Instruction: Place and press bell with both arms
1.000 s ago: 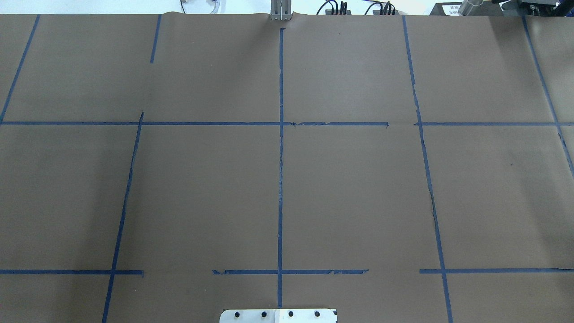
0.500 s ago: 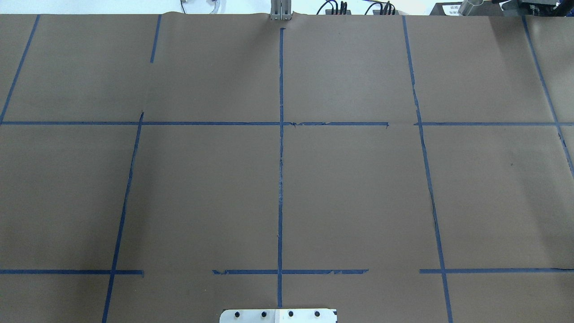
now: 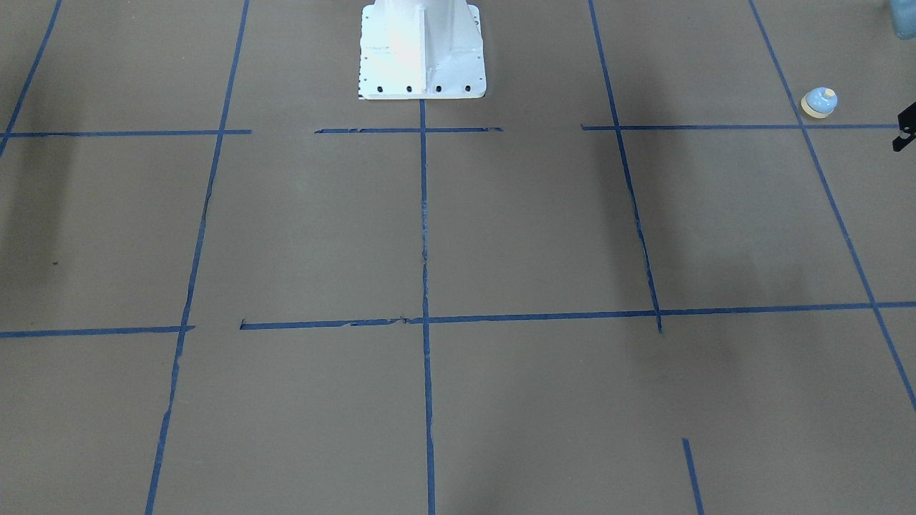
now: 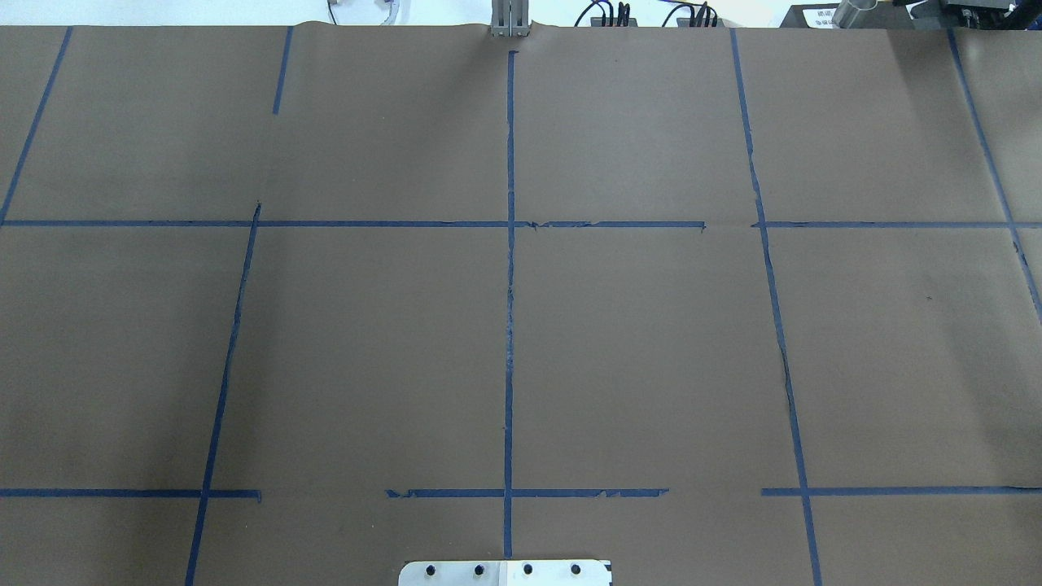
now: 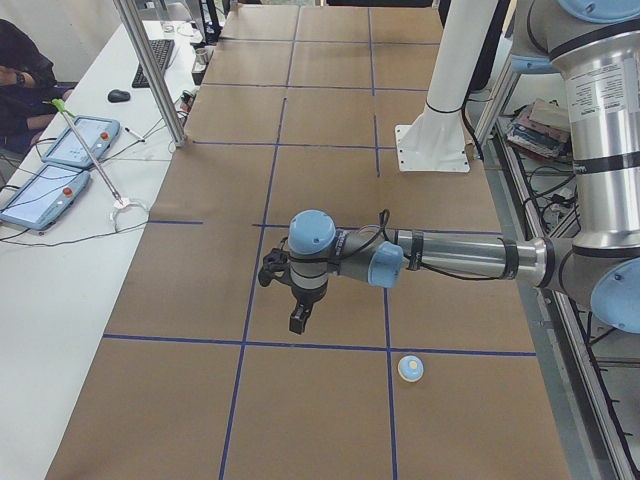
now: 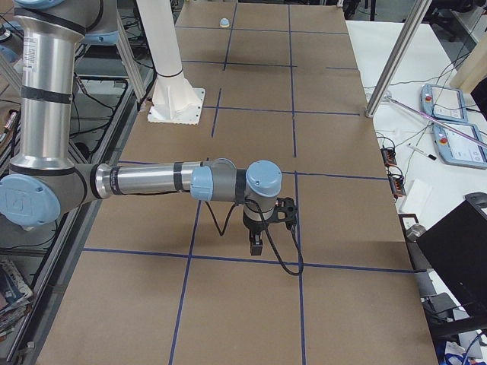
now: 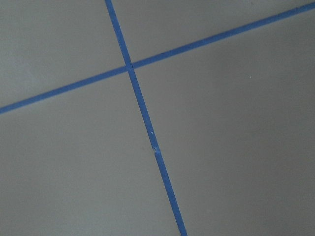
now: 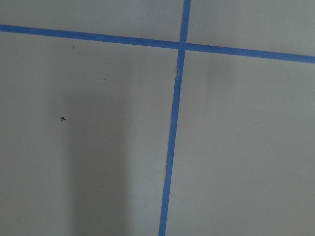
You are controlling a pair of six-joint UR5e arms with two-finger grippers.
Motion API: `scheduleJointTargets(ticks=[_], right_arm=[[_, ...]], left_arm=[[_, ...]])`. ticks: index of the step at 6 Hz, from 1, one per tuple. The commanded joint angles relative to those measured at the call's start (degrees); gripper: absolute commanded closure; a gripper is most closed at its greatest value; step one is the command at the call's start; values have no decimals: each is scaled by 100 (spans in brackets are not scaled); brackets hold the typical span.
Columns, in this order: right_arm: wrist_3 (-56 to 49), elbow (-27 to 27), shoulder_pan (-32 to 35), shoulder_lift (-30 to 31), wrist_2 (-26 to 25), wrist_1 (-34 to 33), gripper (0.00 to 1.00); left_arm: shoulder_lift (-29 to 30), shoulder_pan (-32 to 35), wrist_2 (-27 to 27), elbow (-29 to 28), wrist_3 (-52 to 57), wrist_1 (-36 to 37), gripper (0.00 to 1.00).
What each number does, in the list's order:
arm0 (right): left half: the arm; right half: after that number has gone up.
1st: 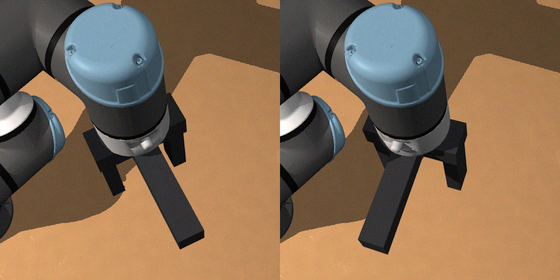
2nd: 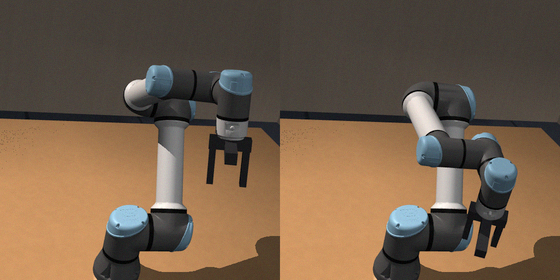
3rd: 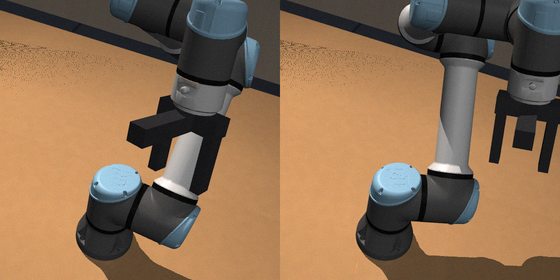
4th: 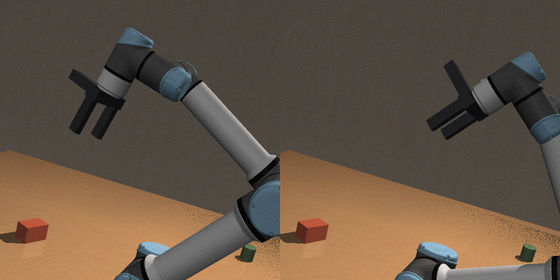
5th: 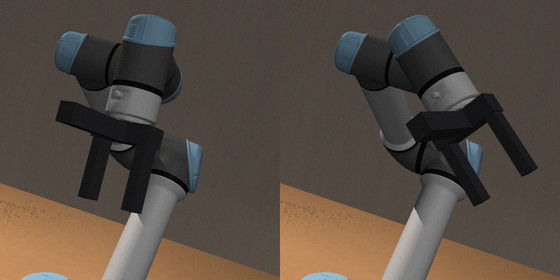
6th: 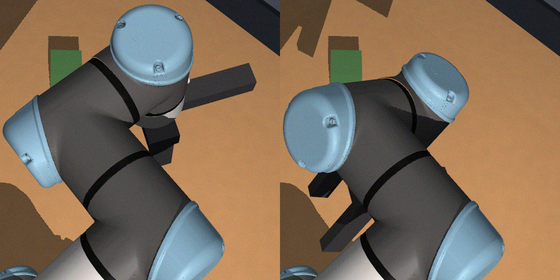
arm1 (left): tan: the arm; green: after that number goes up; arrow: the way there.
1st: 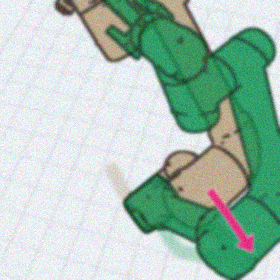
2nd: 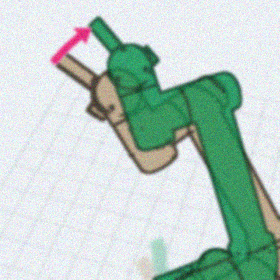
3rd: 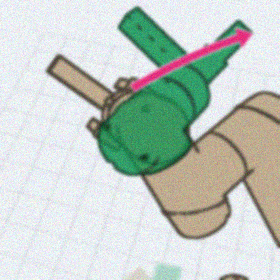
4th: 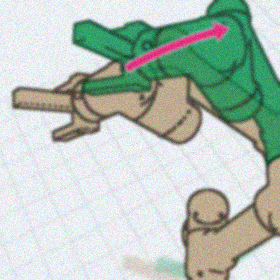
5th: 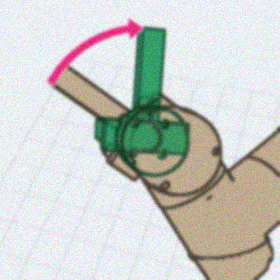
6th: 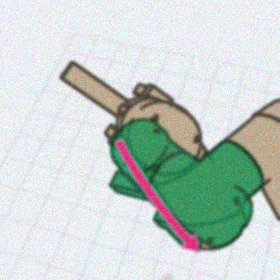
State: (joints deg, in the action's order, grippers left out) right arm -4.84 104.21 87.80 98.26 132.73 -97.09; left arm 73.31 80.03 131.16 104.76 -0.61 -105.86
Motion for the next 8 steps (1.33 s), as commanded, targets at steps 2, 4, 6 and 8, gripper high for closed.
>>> scheduleJointTargets(ticks=[2, 4, 6, 8], right_arm=[[-52, 21, 0, 0, -2, 6, 0], [-52, 21, -9, 0, -2, 6, 0], [-61, 12, 0, 9, -2, 6, 0], [-70, 12, -9, 61, -11, 6, 0]], left_arm=[[-1177, -1082, -38, -761, -1476, -2629, 0], [-1485, -1751, -29, -983, -1433, -2737, 0], [-1556, -2305, -29, -1431, -1450, -3027, 0], [-1548, -2667, 6, -1538, -1625, -3028, 0]])
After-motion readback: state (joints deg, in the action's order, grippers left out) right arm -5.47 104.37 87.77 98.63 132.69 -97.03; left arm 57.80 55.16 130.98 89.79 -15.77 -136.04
